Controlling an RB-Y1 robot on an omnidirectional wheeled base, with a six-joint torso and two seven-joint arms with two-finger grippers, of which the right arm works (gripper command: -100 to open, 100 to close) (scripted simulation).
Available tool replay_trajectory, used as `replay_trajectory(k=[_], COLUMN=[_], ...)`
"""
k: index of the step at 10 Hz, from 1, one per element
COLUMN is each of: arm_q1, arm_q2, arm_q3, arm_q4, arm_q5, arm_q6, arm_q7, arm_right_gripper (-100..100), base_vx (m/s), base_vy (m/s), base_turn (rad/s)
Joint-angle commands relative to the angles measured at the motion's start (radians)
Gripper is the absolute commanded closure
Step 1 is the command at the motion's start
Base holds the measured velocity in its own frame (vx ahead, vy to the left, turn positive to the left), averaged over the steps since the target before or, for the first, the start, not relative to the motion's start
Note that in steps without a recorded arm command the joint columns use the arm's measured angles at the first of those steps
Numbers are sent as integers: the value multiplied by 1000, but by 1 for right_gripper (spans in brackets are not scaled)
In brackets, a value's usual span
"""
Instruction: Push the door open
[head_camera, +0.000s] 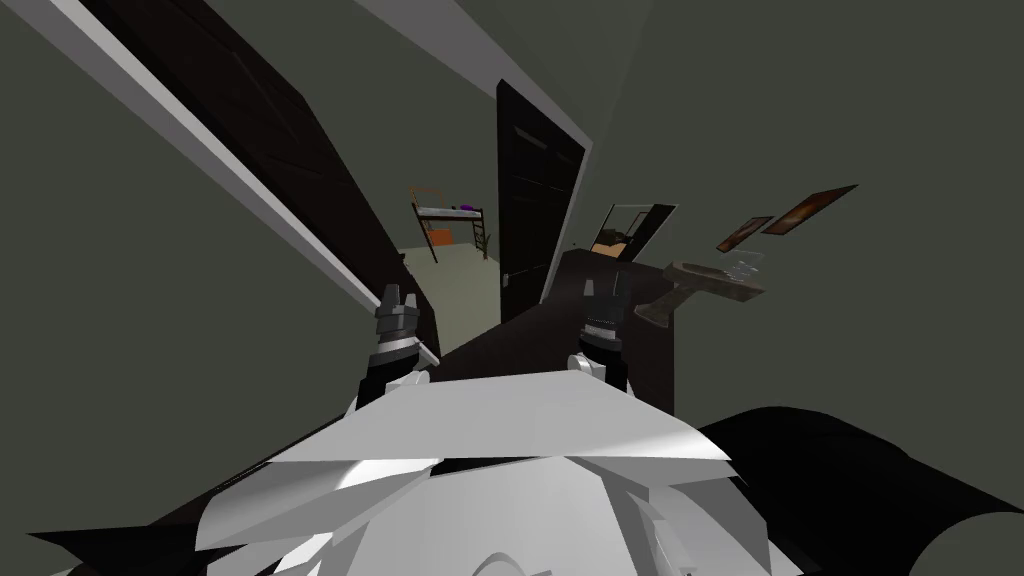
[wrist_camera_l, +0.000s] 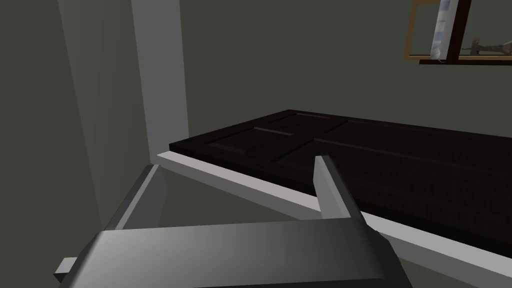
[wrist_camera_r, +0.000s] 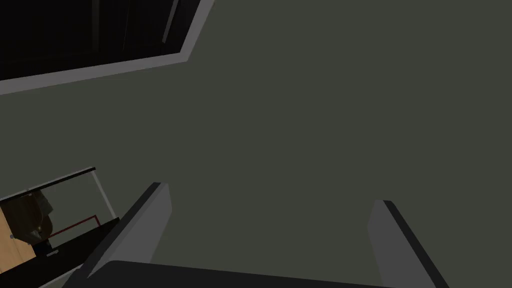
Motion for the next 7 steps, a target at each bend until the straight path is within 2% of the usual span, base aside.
replay_trajectory(k=[1, 4, 7], arm_q1=[-18, -44, -80], arm_q2=[-8, -18, -30], arm_q3=[3, 8, 14], arm_q4=[43, 105, 192], arm_q5=[8, 18, 34], arm_q6=[-7, -16, -30], arm_q7=[-6, -14, -26], arm_right_gripper=[-100, -100, -100], base_vx=[50, 89, 85], base_vy=[-8, -21, -19], base_turn=[30, 34, 35])
